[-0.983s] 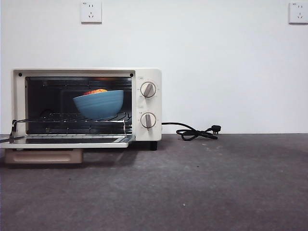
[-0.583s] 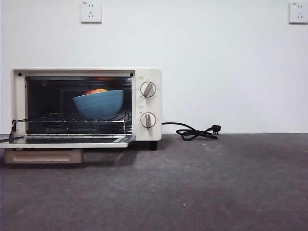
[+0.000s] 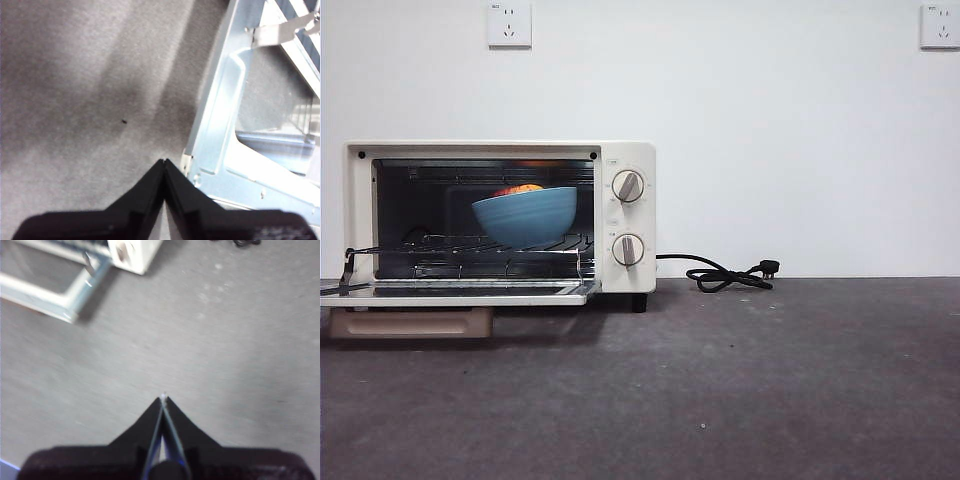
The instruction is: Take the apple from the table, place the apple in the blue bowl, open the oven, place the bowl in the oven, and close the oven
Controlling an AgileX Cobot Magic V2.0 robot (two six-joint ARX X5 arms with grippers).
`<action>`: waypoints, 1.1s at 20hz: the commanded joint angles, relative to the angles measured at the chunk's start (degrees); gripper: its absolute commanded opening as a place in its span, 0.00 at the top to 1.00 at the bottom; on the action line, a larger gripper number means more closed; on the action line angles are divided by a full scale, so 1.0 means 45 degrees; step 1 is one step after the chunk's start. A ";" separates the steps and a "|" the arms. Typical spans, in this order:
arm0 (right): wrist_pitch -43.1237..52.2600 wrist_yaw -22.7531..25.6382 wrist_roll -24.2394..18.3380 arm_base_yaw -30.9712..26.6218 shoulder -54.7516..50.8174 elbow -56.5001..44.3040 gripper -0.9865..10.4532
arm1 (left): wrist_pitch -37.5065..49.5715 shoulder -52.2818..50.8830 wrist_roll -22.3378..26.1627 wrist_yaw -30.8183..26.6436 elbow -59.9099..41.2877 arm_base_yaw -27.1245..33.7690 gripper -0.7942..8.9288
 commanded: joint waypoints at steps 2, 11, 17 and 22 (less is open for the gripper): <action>0.0505 -0.0437 0.1122 0.0015 -0.0578 -0.1180 0.92 | 0.0447 0.0053 -0.0471 0.0835 -0.0102 -0.0321 0.93; 0.0850 -0.0622 0.1277 0.0015 -0.0612 -0.1681 0.92 | 0.1253 0.0049 -0.2035 0.1977 0.1122 -0.0413 0.93; 0.1632 -0.0520 0.1224 0.0015 -0.0612 -0.1681 0.92 | 0.0942 0.0049 -0.2346 0.2171 0.3055 -0.0714 0.93; 0.1583 -0.0015 0.1224 0.0015 -0.0612 -0.1681 0.92 | 0.0962 0.0049 -0.2618 0.1880 0.4226 -0.1190 0.93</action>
